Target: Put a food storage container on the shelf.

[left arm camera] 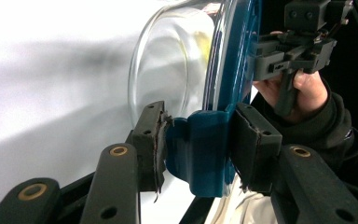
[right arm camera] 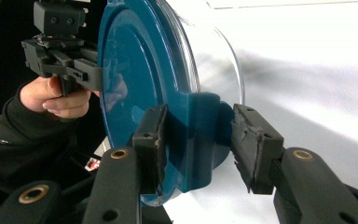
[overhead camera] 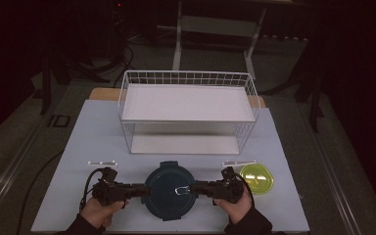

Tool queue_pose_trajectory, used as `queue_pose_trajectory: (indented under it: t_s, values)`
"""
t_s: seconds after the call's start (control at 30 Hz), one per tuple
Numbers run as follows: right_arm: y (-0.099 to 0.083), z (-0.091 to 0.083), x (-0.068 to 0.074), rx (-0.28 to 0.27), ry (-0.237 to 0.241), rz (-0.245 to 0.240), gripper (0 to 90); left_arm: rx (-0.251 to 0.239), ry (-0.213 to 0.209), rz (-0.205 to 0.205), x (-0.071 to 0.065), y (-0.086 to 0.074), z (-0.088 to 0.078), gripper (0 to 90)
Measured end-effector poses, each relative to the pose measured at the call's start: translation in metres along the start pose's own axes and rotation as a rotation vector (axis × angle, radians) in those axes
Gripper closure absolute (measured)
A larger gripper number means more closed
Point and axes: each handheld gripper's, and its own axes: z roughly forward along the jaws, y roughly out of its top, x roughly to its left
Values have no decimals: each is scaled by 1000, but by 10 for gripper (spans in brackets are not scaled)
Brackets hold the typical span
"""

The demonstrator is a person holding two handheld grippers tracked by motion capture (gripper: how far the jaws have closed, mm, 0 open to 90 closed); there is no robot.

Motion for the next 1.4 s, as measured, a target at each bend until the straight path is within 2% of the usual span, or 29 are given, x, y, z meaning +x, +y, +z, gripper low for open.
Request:
queue_pose_trajectory:
  t_s: [0.1,0.23,0.33,0.5,0.57,0.6,0.77,0.9,0.97,1.0,1.3,1.37,1.4]
  values:
    - [5,-4,2,-12,0,-11,566,-7,-3,9,-4,5,-1,573]
    - [18,-14,10,-34,3,-23,567,-20,1,45,-17,21,-6,574]
    - [24,-18,12,-41,1,-24,567,-21,0,38,-19,27,-7,574]
    - [42,-28,20,-56,-8,-39,568,-37,-7,59,-26,41,-9,574]
    - [42,-28,20,-56,-8,-39,568,-42,-10,60,-28,44,-10,574]
    - [51,-34,25,-73,-10,-49,569,-50,-14,68,-31,50,-12,574]
    - [60,-38,29,-95,-9,-56,570,-72,-15,87,-37,63,-16,574]
    - [78,-46,34,-120,-8,-75,570,-88,-17,109,-45,82,-19,574]
    - [81,-48,35,-120,-11,-77,570,-88,-17,109,-45,82,-19,574]
    - [81,-48,35,-120,-11,-77,570,-96,-22,110,-47,91,-20,574]
    - [128,-63,36,-167,-13,-76,570,-127,-16,128,-54,131,-22,573]
    - [128,-63,36,-167,-13,-76,570,-134,-15,132,-55,135,-22,573]
    - [132,-64,36,-177,-11,-74,570,-140,-13,144,-57,145,-22,573]
